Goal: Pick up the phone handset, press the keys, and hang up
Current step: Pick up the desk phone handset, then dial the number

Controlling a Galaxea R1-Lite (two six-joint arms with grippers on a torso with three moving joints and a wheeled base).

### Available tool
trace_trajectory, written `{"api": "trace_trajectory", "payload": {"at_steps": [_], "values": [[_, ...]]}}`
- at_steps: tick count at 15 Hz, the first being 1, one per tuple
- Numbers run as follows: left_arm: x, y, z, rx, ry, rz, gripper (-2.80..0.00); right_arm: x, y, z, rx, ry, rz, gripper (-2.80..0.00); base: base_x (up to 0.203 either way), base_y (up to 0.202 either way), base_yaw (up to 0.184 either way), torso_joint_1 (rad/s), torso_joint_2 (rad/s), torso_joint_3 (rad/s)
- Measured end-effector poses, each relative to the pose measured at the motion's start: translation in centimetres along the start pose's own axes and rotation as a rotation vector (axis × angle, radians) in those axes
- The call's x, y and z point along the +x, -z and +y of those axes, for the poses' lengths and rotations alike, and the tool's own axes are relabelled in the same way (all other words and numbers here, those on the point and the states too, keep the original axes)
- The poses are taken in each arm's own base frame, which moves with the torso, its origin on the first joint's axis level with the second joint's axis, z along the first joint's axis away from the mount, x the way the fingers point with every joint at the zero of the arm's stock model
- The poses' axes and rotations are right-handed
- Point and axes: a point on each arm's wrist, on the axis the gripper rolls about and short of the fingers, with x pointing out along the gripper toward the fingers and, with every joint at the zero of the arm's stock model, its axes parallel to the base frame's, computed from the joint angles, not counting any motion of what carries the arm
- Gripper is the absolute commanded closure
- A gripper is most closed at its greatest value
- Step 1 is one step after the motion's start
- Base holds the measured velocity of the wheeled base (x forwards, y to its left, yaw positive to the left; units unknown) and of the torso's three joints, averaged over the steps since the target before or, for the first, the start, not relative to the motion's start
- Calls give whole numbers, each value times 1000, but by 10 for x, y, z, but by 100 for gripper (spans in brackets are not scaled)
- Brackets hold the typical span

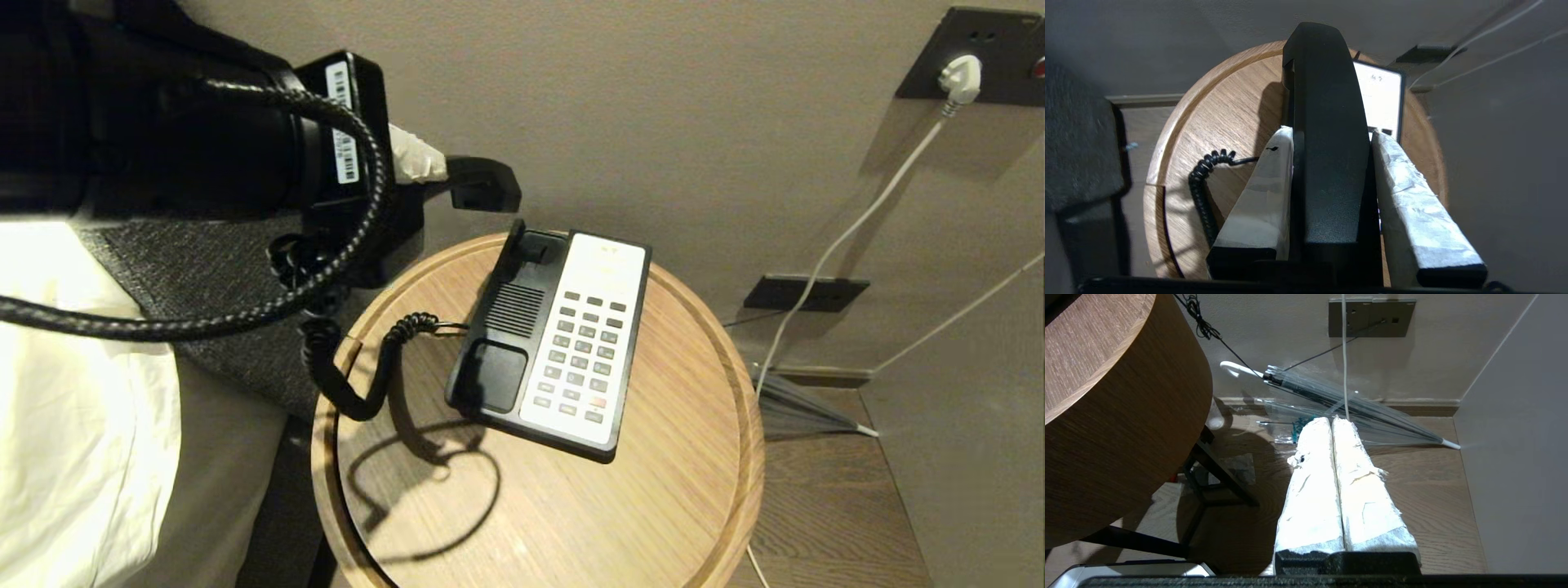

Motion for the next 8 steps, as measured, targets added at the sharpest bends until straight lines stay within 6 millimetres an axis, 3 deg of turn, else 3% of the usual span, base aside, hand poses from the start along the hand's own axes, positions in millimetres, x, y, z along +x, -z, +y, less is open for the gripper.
{"api": "trace_trajectory", "payload": {"at_steps": [8], "values": [[-43, 11, 23, -176, -1, -22, 0, 0, 0, 0, 0, 0, 0, 0, 0, 0, 0, 0, 0, 0]]}}
